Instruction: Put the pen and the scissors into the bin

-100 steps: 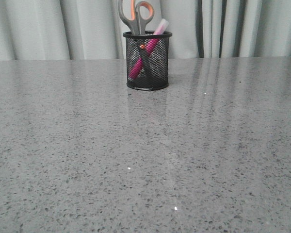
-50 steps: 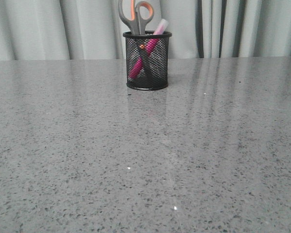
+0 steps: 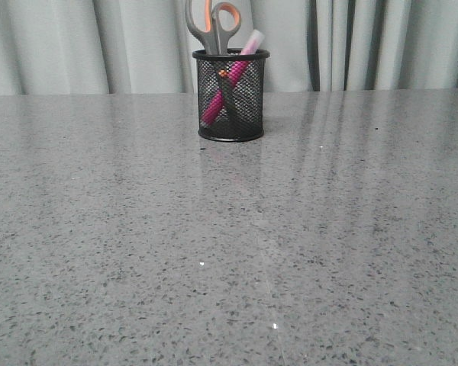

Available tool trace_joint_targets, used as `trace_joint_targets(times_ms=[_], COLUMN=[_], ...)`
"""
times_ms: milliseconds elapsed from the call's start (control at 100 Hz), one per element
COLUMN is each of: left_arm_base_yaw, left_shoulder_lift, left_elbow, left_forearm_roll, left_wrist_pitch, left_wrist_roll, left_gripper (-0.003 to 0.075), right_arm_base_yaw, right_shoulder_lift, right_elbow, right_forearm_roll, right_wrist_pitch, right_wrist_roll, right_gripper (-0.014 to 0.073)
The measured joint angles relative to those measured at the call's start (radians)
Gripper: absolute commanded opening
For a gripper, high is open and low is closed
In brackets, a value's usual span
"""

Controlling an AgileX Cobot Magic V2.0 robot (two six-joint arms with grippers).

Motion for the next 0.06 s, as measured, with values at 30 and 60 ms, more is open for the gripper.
trace_joint_targets(times_ms=[30, 60], left_arm_base_yaw=[0.000, 0.000], left_shoulder_lift=[0.000, 0.000], left_elbow=[0.000, 0.000], left_forearm_roll=[0.000, 0.000], left_wrist_pitch=[0.000, 0.000], left_wrist_roll=[0.000, 0.000], left_gripper=[-0.0019, -0.0019], right_arm_base_yaw=[0.000, 0.000], right_shoulder_lift=[0.000, 0.000], right_elbow=[0.000, 0.000], right_forearm_roll=[0.000, 0.000], right_wrist_pitch=[0.000, 0.000], right_wrist_roll=[0.000, 0.000], right_gripper=[-0.0072, -0.0073])
